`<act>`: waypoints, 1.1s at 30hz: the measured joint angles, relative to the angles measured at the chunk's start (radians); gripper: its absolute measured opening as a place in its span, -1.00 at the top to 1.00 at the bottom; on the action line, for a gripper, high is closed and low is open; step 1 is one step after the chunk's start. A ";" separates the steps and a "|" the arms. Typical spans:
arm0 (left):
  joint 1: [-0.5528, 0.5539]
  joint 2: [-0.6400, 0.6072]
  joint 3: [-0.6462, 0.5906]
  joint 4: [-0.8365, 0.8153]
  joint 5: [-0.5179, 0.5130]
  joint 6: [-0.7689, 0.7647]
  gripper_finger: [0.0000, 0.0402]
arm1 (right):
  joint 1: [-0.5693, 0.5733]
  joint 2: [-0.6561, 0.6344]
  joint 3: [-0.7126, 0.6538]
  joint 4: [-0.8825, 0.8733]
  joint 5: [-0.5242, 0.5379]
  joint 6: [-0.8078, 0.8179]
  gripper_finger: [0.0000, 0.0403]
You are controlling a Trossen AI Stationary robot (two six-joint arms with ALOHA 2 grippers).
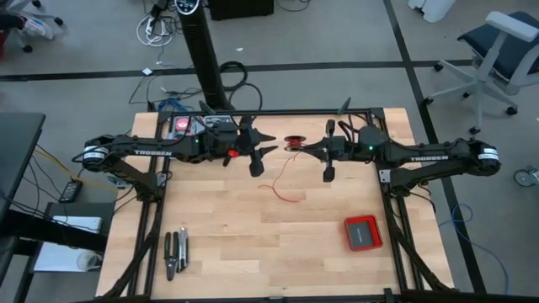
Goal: Coil cords
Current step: Coil the red wire onto the spool
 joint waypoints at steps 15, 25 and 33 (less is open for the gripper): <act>-0.012 0.094 0.000 0.081 0.135 -0.129 0.35 | 0.001 0.052 0.000 0.217 -0.024 -0.032 1.00; -0.013 0.180 0.000 0.205 0.126 -0.134 0.35 | 0.004 0.095 0.000 0.248 -0.024 -0.032 1.00; -0.013 0.189 0.000 0.216 0.103 -0.134 0.35 | 0.004 0.104 0.000 0.261 -0.024 -0.032 1.00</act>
